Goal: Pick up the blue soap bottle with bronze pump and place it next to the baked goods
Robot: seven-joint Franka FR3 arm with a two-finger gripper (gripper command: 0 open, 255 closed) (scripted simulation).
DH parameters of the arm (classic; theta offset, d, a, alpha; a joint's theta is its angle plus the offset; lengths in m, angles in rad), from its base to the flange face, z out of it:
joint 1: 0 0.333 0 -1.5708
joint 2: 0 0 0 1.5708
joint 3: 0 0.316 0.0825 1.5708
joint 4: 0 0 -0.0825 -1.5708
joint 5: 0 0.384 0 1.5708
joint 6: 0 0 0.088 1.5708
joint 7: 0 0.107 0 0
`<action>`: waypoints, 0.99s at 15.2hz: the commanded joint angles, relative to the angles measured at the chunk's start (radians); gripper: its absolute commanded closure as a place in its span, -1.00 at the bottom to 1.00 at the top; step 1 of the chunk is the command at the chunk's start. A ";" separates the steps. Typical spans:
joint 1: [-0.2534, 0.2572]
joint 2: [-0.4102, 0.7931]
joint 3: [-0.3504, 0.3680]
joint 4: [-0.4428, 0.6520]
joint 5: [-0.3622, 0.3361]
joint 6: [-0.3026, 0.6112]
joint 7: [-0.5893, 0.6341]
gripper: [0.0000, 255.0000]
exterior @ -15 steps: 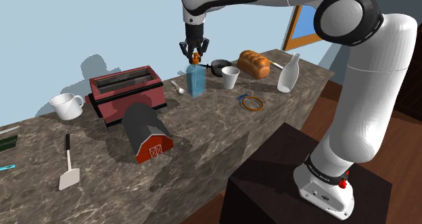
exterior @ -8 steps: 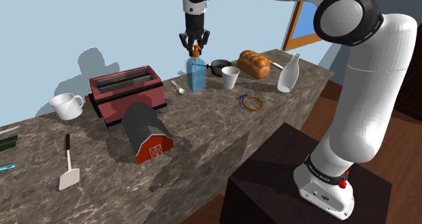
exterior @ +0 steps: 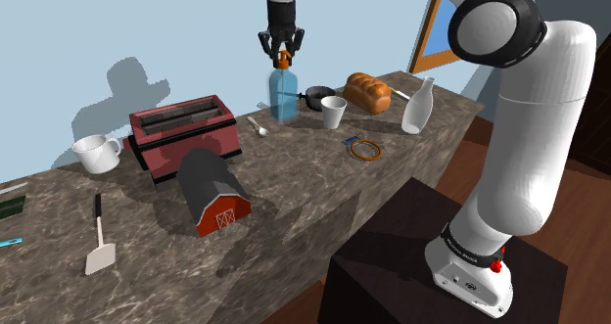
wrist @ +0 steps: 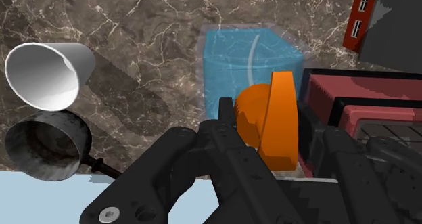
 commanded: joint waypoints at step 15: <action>-0.103 -0.078 -0.046 0.007 0.021 -0.083 -0.147 1.00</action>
